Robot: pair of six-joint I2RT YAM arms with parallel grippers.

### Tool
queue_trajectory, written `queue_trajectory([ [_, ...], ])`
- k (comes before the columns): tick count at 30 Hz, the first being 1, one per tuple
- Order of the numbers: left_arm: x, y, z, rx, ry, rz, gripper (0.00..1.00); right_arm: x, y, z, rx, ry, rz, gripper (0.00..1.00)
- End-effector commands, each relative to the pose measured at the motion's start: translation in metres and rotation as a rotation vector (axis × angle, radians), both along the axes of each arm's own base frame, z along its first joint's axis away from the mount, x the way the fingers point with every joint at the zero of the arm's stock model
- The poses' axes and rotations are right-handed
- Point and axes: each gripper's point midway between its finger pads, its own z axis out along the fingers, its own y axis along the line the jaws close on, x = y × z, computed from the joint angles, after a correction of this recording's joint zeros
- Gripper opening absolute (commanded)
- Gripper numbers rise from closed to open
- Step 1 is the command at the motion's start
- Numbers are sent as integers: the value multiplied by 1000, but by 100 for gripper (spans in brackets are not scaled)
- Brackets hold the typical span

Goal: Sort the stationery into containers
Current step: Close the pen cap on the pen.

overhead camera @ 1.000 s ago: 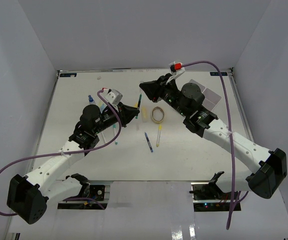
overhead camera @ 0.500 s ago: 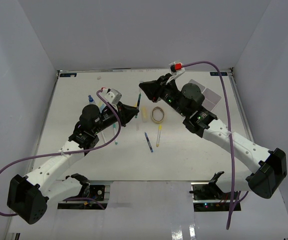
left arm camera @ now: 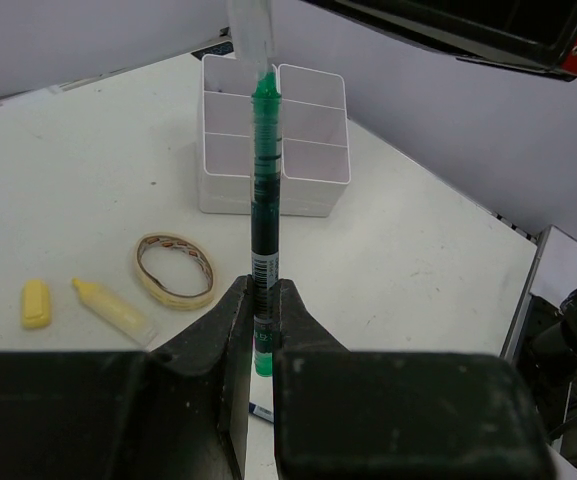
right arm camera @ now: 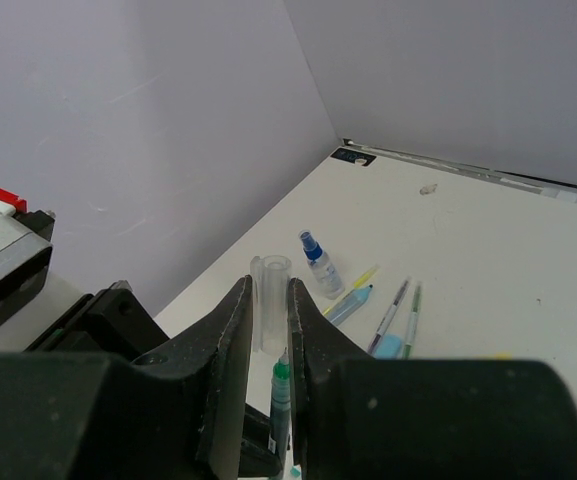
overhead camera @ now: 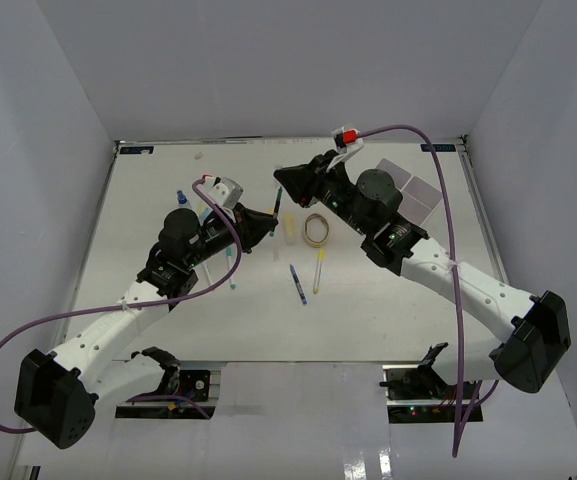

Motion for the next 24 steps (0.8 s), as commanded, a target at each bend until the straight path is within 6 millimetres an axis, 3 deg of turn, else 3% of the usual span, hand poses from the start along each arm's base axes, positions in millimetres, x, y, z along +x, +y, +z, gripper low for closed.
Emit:
queue_trajectory([
  [1,-6,4,14,-32,-40,-8,10,0,1,11,40,-35,-11,8],
  [11,-4,4,12,-32,-31,-1,9,1,-3,16,34,-57,-30,8],
  [24,-4,0,4,-17,-4,-24,9,3,-6,60,62,-147,-49,8],
])
